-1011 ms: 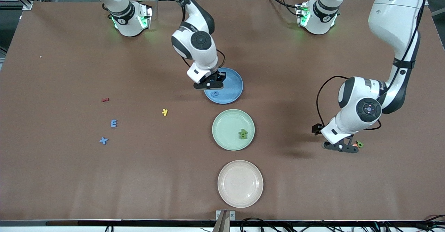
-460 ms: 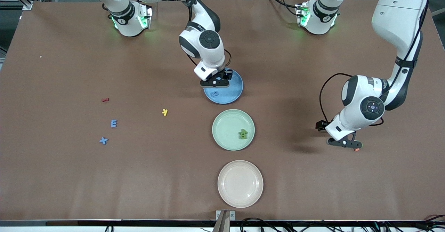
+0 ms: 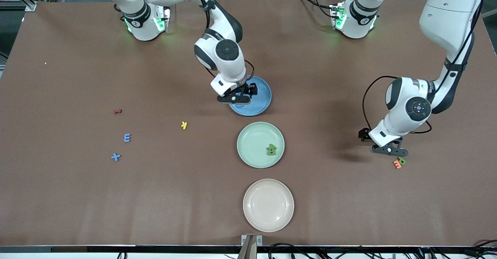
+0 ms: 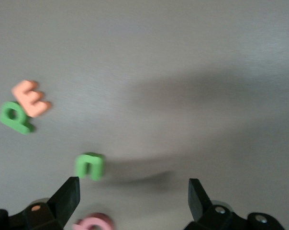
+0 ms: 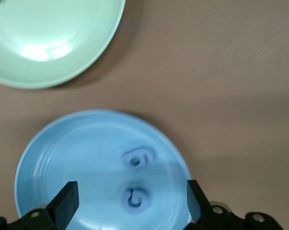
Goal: Sort letters by color into matching plates
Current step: 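Release the G on the blue plate while the left gripper returns, then grasp the green n with the left gripper while the right gripper reaches m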
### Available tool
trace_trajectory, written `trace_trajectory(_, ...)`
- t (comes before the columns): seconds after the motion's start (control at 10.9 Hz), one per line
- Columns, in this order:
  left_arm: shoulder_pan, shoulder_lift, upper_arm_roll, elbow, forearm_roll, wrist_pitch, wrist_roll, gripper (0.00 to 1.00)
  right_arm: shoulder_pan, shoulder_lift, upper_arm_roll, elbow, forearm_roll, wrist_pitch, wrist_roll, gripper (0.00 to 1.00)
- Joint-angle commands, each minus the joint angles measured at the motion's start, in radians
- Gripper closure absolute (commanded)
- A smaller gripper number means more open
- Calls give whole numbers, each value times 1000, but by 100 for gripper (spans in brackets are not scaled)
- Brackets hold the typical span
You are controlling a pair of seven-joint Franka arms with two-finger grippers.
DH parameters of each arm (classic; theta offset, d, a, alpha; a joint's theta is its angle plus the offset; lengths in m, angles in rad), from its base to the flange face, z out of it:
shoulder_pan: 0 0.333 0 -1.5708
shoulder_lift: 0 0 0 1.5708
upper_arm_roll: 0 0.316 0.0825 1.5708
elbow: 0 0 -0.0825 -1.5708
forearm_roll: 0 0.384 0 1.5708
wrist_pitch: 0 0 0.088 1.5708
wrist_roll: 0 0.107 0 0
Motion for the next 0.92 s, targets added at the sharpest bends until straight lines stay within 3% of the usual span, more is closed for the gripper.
trace_trajectory(0.0, 4, -27, 53, -36, 28, 71, 133, 0, -105, -58, 12, -2, -3, -74, -84, 0)
trace_trajectory(0.55, 14, 16, 75, -34, 27, 132, 207, 0, -331, -111, 3, -4, -3, -145, -242, 0)
trace_trajectory(0.83, 24, 32, 75, -22, 24, 140, 209, 9, -461, -124, -20, -4, -3, -183, -410, 0)
